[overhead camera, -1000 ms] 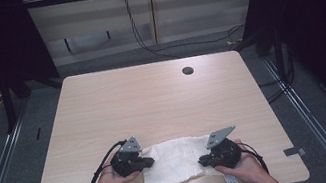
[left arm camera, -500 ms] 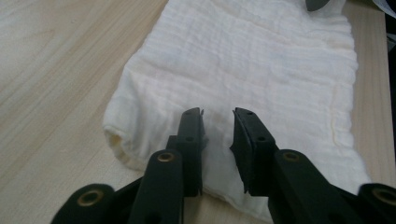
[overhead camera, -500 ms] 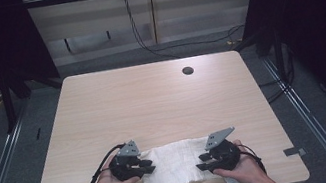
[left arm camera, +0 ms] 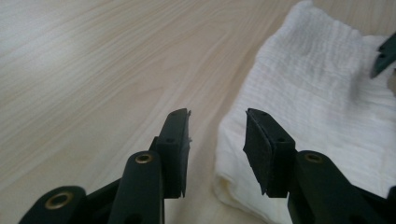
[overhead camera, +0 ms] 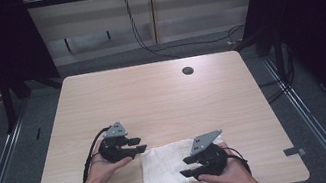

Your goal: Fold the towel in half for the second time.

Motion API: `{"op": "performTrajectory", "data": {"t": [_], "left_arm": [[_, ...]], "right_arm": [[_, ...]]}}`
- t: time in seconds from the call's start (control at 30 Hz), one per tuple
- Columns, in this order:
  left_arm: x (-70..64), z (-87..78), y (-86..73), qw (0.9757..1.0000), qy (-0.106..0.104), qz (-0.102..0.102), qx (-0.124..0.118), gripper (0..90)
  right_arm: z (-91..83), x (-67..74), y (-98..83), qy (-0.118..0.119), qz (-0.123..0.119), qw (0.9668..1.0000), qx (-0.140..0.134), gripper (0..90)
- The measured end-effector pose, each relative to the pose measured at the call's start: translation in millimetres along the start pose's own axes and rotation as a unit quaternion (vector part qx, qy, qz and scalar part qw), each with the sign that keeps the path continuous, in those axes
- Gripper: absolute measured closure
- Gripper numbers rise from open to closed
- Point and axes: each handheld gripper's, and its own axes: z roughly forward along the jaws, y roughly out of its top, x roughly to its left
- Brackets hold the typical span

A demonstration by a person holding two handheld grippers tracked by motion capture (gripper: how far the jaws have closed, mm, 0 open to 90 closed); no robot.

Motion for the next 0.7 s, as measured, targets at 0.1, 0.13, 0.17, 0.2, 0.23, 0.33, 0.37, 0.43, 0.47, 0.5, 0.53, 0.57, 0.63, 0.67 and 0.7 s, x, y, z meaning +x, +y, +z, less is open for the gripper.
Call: {"op": "performTrajectory", "data": {"t": [0.1, 0.13, 0.17, 0.2, 0.23, 0.33, 0.37, 0.43, 0.47, 0.5, 0.53, 0.57, 0.63, 0.67, 0.7], "left_arm": [[4.1, 9.1, 1.4, 0.9999, 0.001, -0.01, -0.01, 59.4], [3.8, 10.6, 1.2, 1.0, 0.0, -0.008, -0.005, 59.3], [2.5, 11.3, 0.9, 1.0, 0.005, -0.002, 0.001, 57.7], [2.6, 10.9, 0.5, 1.0, 0.006, 0.0, 0.001, 57.7], [3.4, 9.5, -0.7, 1.0, -0.001, -0.006, 0.0, 57.3], [6.8, 9.4, -3.7, 0.9999, -0.006, -0.016, -0.003, 55.3], [8.3, 9.6, -4.4, 0.9998, -0.005, -0.019, -0.001, 55.3], [10.6, 9.5, -5.4, 0.9998, -0.003, -0.021, -0.001, 54.5], [11.1, 9.1, -5.7, 0.9997, -0.005, -0.022, -0.002, 54.5], [11.6, 7.6, -5.8, 0.9997, -0.004, -0.022, -0.004, 54.4], [11.6, 6.6, -6.1, 0.9997, -0.002, -0.023, -0.006, 53.8], [12.1, 5.1, -6.2, 0.9997, -0.002, -0.023, -0.007, 53.3], [13.4, 2.0, -6.6, 0.9998, 0.001, -0.019, -0.007, 51.8], [13.9, 0.7, -6.8, 0.9998, 0.003, -0.019, -0.008, 51.0], [14.4, -0.1, -7.4, 0.9997, 0.004, -0.021, -0.01, 50.6]], "right_arm": [[7.3, 5.3, 19.9, 0.012, -0.014, 0.9998, -0.004, 55.6], [9.7, 6.4, 23.6, 0.013, -0.019, 0.9997, -0.005, 55.5], [18.7, 10.0, 31.9, 0.023, -0.027, 0.9994, 0.0, 55.3], [18.7, 10.0, 31.9, 0.023, -0.027, 0.9994, 0.0, 55.3], [22.7, 11.3, 34.5, 0.023, -0.028, 0.9993, -0.001, 55.0], [39.2, 14.6, 44.4, 0.034, -0.045, 0.9983, 0.012, 51.9], [43.8, 14.9, 49.4, 0.041, -0.048, 0.9978, 0.018, 51.8], [52.1, 13.2, 55.2, 0.037, -0.042, 0.9983, 0.015, 50.9], [55.5, 12.8, 55.8, 0.037, -0.041, 0.9983, 0.015, 50.9], [59.1, 13.0, 56.0, 0.041, -0.041, 0.9981, 0.02, 51.0], [65.3, 13.1, 55.5, 0.04, -0.049, 0.9978, 0.021, 51.0], [69.6, 13.7, 54.4, 0.04, -0.047, 0.9978, 0.024, 51.0], [76.5, 14.2, 52.9, 0.043, -0.051, 0.9972, 0.033, 50.9], [78.1, 15.3, 52.6, 0.041, -0.051, 0.9971, 0.039, 50.9], [79.9, 16.0, 51.7, 0.045, -0.05, 0.9971, 0.037, 50.9]]}}
